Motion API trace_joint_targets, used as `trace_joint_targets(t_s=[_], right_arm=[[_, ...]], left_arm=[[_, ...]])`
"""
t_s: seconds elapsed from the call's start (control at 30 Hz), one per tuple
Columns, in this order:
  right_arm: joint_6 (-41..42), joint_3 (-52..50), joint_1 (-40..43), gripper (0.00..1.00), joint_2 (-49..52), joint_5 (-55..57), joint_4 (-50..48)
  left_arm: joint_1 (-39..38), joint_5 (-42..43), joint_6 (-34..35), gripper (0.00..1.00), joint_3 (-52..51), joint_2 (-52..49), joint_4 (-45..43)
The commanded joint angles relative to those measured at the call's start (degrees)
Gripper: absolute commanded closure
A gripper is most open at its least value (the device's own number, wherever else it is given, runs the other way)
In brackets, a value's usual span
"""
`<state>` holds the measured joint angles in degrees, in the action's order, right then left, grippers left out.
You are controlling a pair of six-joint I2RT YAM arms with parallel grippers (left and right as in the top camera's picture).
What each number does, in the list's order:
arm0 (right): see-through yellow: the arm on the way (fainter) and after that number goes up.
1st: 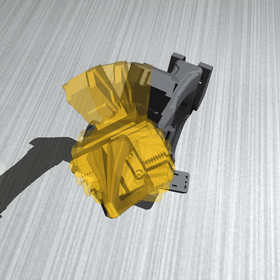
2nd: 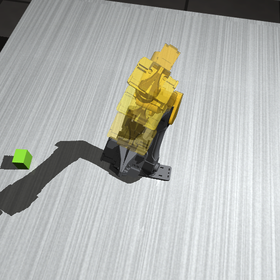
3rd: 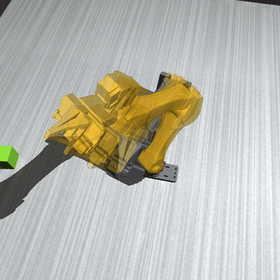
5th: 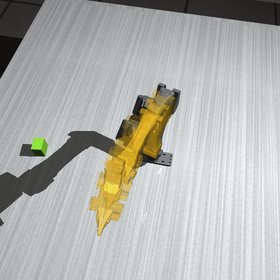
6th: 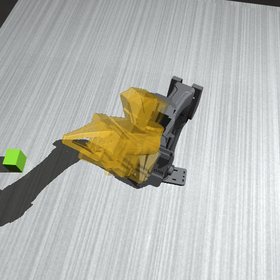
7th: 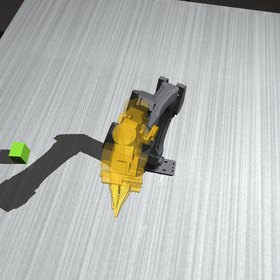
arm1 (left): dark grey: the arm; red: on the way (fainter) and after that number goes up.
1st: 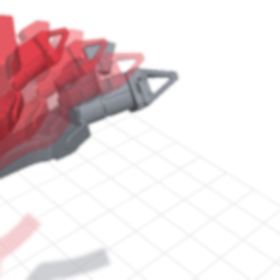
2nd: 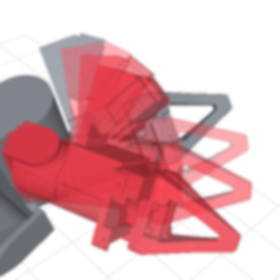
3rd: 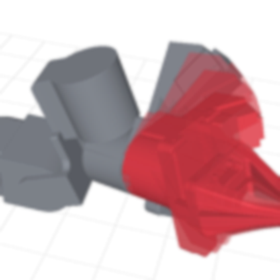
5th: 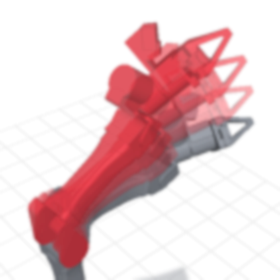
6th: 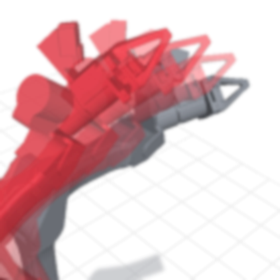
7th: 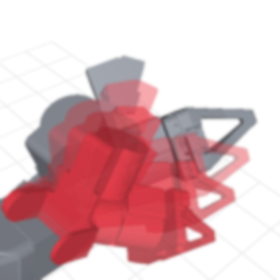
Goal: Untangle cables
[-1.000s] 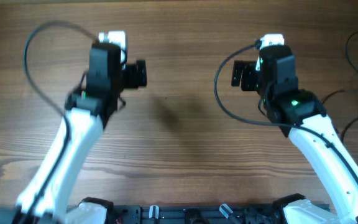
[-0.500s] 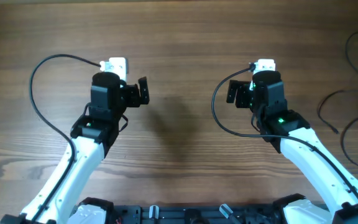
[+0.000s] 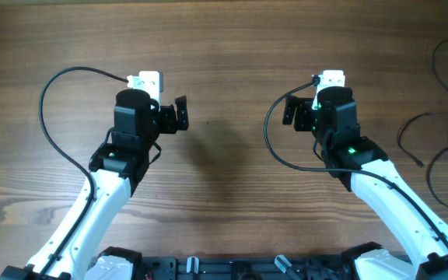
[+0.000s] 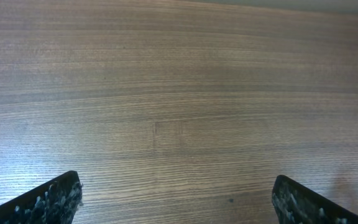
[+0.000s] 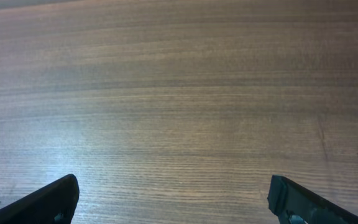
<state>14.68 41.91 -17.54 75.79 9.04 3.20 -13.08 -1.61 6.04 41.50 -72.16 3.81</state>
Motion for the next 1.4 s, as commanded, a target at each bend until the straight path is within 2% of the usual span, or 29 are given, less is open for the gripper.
trace_joint_targets(t_s=[0.0,0.27,0.63,0.83,0.97,1.37], right_arm=[[-1.07,0.02,0.15,0.0,-0.09,0.39,-0.81],[-1.07,0.02,0.13,0.0,-0.09,0.35,-0.61],[-1.07,0.02,0.13,0.0,-0.09,0.35,-0.59],[-0.98,0.02,0.13,0.0,-0.09,-1.09,-0.2],[-1.16,0.02,0.15,0.0,-0.04,-0.92,6.51],[-1.14,0.02,0.13,0.0,-0.02,-0.94,6.78]], left_arm=[[-0.31,0.5,-1.29,0.0,-0.24,-0.17,-0.22],[-0.31,0.5,-1.31,0.0,-0.26,-0.17,0.81],[-0.31,0.7,-1.11,0.0,-0.26,-0.17,10.25],[-0.31,0.7,-1.11,0.0,-0.24,-0.17,10.23],[-0.31,0.7,-1.11,0.0,-0.24,-0.17,10.23],[-0.31,0.7,-1.11,0.0,-0.26,-0.17,10.23]])
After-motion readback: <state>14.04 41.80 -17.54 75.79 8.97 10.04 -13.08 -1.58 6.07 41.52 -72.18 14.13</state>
